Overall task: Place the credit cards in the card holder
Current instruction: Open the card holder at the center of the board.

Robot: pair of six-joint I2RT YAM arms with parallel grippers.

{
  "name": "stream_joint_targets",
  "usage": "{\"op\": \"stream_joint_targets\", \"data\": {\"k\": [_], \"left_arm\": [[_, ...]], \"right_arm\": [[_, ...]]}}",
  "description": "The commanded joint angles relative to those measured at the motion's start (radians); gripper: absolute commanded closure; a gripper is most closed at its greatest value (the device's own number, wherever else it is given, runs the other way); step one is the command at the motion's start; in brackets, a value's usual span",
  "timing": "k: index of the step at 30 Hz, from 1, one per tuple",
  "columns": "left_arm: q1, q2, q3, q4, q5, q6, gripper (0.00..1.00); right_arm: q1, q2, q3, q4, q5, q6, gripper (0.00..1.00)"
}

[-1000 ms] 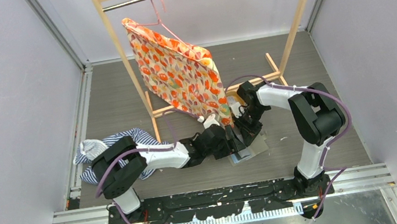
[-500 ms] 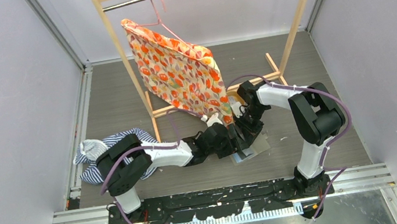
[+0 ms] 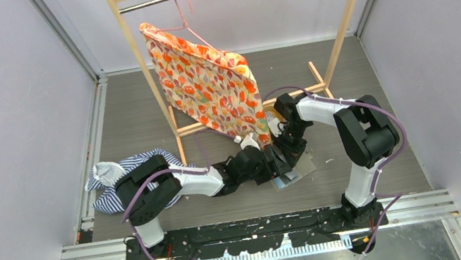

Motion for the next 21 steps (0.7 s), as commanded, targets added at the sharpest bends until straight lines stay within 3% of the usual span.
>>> {"op": "stream_joint_targets", "data": {"k": [1, 21], "left_arm": [[0.006, -0.003, -0.016, 0.268, -0.058, -0.019, 0.33], [-0.009, -0.066, -0.076, 0.428, -0.11, -0.035, 0.34]], "right_arm": [[0.032, 0.008, 0.019, -0.003, -0.154, 0.006, 0.89], [0.032, 0.011, 0.044, -0.018, -0.28, 0.017, 0.89]]}}
